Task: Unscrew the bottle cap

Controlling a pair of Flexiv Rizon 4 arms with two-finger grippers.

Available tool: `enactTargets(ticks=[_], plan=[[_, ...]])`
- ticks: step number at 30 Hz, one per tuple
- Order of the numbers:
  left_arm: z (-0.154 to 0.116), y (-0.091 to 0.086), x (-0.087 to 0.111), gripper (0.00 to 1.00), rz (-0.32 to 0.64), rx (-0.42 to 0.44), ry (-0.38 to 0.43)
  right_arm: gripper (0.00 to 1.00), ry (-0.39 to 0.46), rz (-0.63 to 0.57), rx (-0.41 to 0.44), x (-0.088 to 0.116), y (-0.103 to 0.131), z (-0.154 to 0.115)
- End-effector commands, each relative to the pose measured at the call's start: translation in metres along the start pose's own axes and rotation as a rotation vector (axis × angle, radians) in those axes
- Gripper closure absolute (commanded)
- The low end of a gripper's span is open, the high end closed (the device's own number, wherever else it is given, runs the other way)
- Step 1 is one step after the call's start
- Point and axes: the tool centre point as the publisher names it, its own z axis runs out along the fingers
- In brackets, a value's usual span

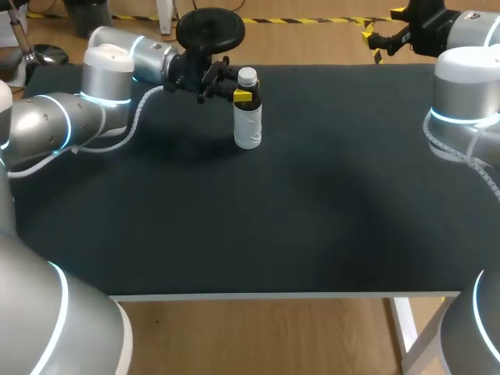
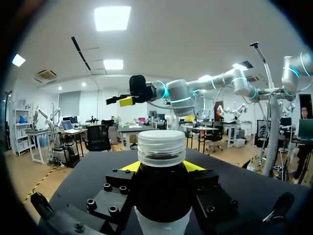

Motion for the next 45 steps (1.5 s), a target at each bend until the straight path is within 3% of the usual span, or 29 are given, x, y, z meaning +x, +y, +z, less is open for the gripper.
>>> enactTargets(ticks=[1, 4, 9, 14, 19, 23, 33, 45], plan=[[-0.002, 0.002, -0.004, 1.00, 0.000, 0.003, 0.012, 0.00, 0.001, 0.000, -0.002, 0.000, 0.000, 0.000], [-0.002, 0.002, -0.004, 1.00, 0.000, 0.003, 0.012, 0.00, 0.014, 0.004, -0.017, 0.003, 0.004, 0.000], [-0.002, 0.002, -0.004, 1.00, 0.000, 0.003, 0.012, 0.00, 0.051, 0.066, -0.167, 0.034, 0.034, 0.003], [-0.002, 0.002, -0.004, 1.00, 0.000, 0.003, 0.012, 0.00, 0.100, 0.070, -0.219, 0.078, 0.057, 0.012], [-0.002, 0.002, -0.004, 1.00, 0.000, 0.003, 0.012, 0.00, 0.142, 0.097, -0.276, 0.130, 0.058, 0.021], [-0.002, 0.002, -0.004, 1.00, 0.000, 0.003, 0.012, 0.00, 0.177, 0.116, -0.293, 0.166, 0.051, 0.030], [-0.002, 0.002, -0.004, 1.00, 0.000, 0.003, 0.012, 0.00, 0.221, 0.129, -0.281, 0.227, 0.040, 0.059], [-0.002, 0.002, -0.004, 1.00, 0.000, 0.003, 0.012, 0.00, 0.254, 0.116, -0.263, 0.262, 0.043, 0.087]])
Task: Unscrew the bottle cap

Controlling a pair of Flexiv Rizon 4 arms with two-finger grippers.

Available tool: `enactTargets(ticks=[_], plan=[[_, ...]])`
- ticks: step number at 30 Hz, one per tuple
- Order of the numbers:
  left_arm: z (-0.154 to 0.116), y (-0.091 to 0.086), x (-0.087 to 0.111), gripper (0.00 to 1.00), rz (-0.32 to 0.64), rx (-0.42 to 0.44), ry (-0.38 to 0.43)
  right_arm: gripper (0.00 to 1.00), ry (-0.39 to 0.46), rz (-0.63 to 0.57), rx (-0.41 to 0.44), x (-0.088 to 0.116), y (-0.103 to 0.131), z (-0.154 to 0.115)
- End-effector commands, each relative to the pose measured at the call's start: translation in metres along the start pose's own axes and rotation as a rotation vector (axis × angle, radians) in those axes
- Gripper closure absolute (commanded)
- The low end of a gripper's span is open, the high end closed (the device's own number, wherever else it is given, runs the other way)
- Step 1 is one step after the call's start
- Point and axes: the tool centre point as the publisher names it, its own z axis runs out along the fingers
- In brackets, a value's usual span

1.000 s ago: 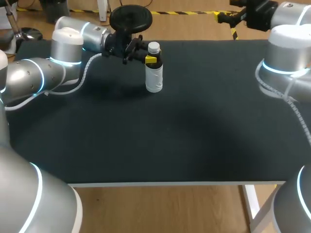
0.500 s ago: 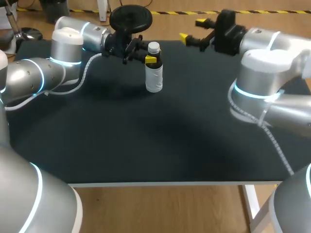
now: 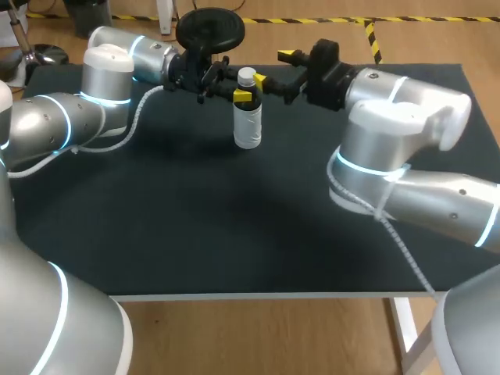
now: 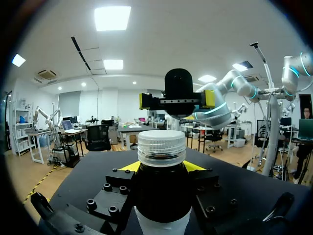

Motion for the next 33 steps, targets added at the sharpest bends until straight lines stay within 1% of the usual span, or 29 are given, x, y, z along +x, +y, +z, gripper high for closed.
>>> enactTargets(ticks=[1, 6, 18, 27, 33], plan=[[-0.002, 0.002, -0.004, 1.00, 0.000, 0.004, 0.011, 0.00, -0.033, -0.008, 0.001, 0.008, -0.004, 0.018], [-0.002, 0.002, -0.004, 1.00, 0.000, 0.004, 0.011, 0.00, -0.026, -0.015, 0.016, 0.014, -0.008, 0.025], [-0.002, 0.002, -0.004, 1.00, 0.000, 0.004, 0.011, 0.00, 0.005, 0.006, 0.040, 0.020, -0.014, 0.037], [-0.002, 0.002, -0.004, 1.00, 0.000, 0.004, 0.011, 0.00, 0.012, 0.038, 0.045, 0.019, -0.023, 0.044], [-0.002, 0.002, -0.004, 1.00, 0.000, 0.004, 0.011, 0.00, 0.017, 0.046, 0.050, 0.019, -0.024, 0.047]])
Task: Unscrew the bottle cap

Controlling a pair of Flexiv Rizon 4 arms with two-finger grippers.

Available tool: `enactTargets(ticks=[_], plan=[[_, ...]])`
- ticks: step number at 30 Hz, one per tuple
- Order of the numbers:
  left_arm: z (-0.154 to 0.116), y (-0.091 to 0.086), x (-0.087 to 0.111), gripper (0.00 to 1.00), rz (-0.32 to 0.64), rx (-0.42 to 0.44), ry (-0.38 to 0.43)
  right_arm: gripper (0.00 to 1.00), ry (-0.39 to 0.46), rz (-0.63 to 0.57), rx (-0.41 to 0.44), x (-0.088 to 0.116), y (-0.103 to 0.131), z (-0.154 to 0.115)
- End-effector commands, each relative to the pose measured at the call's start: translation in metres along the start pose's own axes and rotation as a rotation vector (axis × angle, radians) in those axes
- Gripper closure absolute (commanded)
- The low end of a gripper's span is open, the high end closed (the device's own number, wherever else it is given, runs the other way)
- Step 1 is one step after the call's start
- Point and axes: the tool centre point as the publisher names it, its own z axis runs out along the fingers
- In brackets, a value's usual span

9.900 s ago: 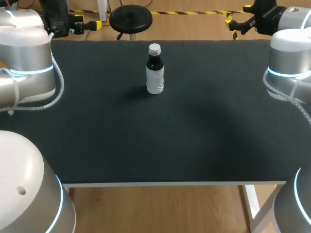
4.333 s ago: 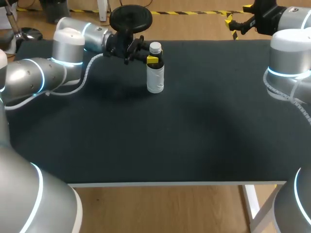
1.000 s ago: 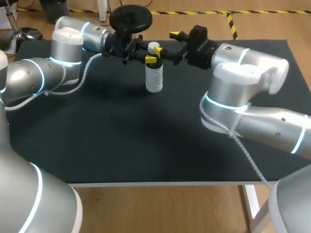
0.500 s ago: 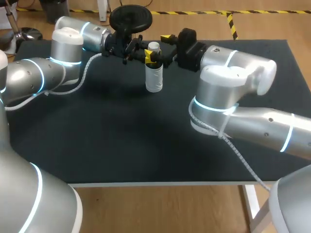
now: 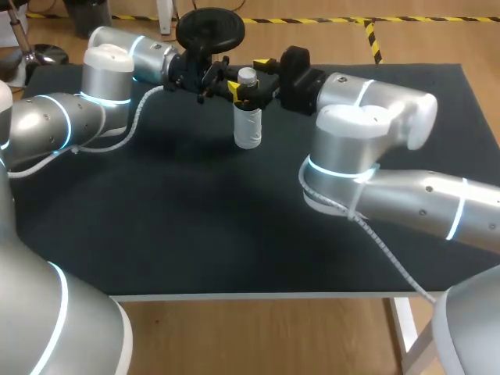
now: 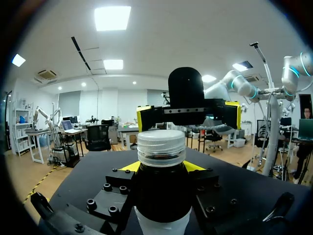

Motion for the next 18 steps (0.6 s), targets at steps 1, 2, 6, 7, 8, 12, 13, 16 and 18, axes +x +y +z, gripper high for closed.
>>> enactTargets(ticks=[1, 2, 6, 7, 8, 12, 13, 16, 18], plan=[[-0.001, 0.001, -0.005, 1.00, 0.001, 0.004, 0.012, 0.00, 0.001, 0.004, 0.002, -0.002, -0.001, 0.004], [-0.001, 0.001, -0.005, 1.00, 0.001, 0.004, 0.012, 0.00, 0.000, 0.005, 0.002, -0.003, -0.002, 0.006], [-0.001, 0.001, -0.005, 1.00, 0.001, 0.004, 0.012, 0.00, -0.001, 0.011, 0.005, -0.005, -0.003, 0.006], [-0.001, 0.001, -0.005, 1.00, 0.001, 0.004, 0.012, 0.00, -0.002, 0.011, 0.005, -0.006, -0.003, 0.006], [-0.001, 0.001, -0.005, 1.00, 0.001, 0.004, 0.012, 0.00, -0.003, 0.012, 0.005, -0.006, -0.003, 0.006], [-0.001, 0.001, -0.005, 1.00, 0.001, 0.004, 0.012, 0.00, -0.006, 0.011, 0.009, -0.013, -0.002, 0.008], [-0.001, 0.001, -0.005, 1.00, 0.001, 0.004, 0.012, 0.00, -0.006, 0.011, 0.013, -0.014, -0.002, 0.009], [-0.001, 0.001, -0.005, 1.00, 0.001, 0.004, 0.012, 0.00, -0.006, 0.017, 0.019, -0.016, -0.004, 0.009], [-0.001, 0.001, -0.005, 1.00, 0.001, 0.004, 0.012, 0.00, -0.008, 0.025, 0.017, -0.017, -0.004, 0.009]])
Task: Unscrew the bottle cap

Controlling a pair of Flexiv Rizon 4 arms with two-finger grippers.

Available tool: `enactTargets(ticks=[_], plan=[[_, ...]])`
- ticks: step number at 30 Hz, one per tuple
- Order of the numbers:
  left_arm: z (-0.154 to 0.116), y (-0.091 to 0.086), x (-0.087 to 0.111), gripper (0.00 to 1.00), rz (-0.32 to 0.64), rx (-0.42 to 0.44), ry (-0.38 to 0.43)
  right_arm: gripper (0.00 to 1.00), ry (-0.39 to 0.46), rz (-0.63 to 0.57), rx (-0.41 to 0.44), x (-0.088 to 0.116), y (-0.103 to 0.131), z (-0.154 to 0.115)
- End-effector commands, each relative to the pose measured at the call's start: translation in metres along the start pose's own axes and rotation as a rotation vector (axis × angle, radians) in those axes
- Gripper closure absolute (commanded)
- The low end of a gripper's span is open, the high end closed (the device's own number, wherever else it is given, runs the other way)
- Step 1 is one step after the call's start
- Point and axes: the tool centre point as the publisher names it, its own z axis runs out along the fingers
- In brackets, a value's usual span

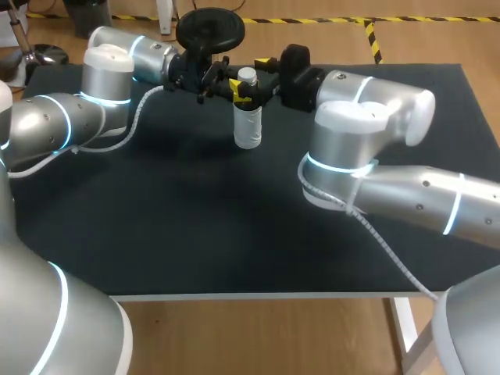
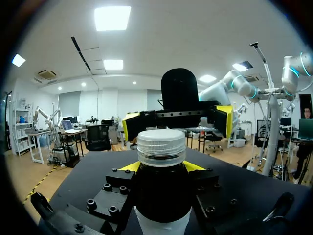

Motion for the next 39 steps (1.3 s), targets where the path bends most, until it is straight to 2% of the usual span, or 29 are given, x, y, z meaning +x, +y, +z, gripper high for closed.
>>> enactTargets(ticks=[1, 6, 7, 8, 9, 10, 14, 17, 21, 24, 28, 30, 35, 39], plan=[[-0.002, 0.002, -0.004, 1.00, 0.000, 0.003, 0.011, 0.00, 0.004, 0.010, 0.002, -0.003, 0.001, 0.003], [-0.002, 0.002, -0.004, 1.00, 0.000, 0.003, 0.011, 0.00, 0.007, 0.021, -0.009, -0.004, 0.000, 0.005], [-0.002, 0.002, -0.004, 1.00, 0.000, 0.003, 0.011, 0.05, 0.006, 0.021, -0.011, -0.005, 0.000, 0.005], [-0.002, 0.002, -0.004, 1.00, 0.000, 0.003, 0.011, 0.17, 0.005, 0.022, -0.012, -0.005, 0.000, 0.005], [-0.002, 0.002, -0.004, 1.00, 0.000, 0.003, 0.011, 0.42, 0.004, 0.022, -0.012, -0.005, 0.000, 0.005], [-0.002, 0.002, -0.004, 1.00, 0.000, 0.003, 0.011, 0.53, 0.004, 0.022, -0.013, -0.006, -0.001, 0.005], [-0.002, 0.002, -0.004, 1.00, 0.000, 0.003, 0.011, 0.52, 0.004, 0.023, -0.013, -0.007, -0.001, 0.006], [-0.002, 0.002, -0.004, 1.00, 0.000, 0.003, 0.011, 0.57, 0.003, 0.024, -0.013, -0.007, -0.001, 0.006], [-0.002, 0.002, -0.004, 1.00, 0.000, 0.003, 0.011, 0.58, 0.004, 0.025, -0.009, -0.008, -0.003, 0.006], [-0.002, 0.002, -0.004, 1.00, 0.000, 0.003, 0.011, 0.64, 0.006, 0.027, -0.008, -0.008, -0.003, 0.006], [-0.002, 0.002, -0.004, 1.00, 0.000, 0.003, 0.011, 0.74, 0.010, 0.030, -0.008, -0.009, -0.005, 0.007], [-0.002, 0.002, -0.004, 1.00, 0.000, 0.003, 0.011, 1.00, 0.013, 0.032, -0.008, -0.010, -0.006, 0.007], [-0.002, 0.002, -0.004, 1.00, 0.000, 0.003, 0.011, 1.00, 0.071, 0.021, 0.011, -0.013, -0.007, 0.006], [-0.002, 0.002, -0.004, 1.00, 0.000, 0.003, 0.011, 1.00, 0.162, 0.029, 0.023, -0.015, -0.008, 0.006]])
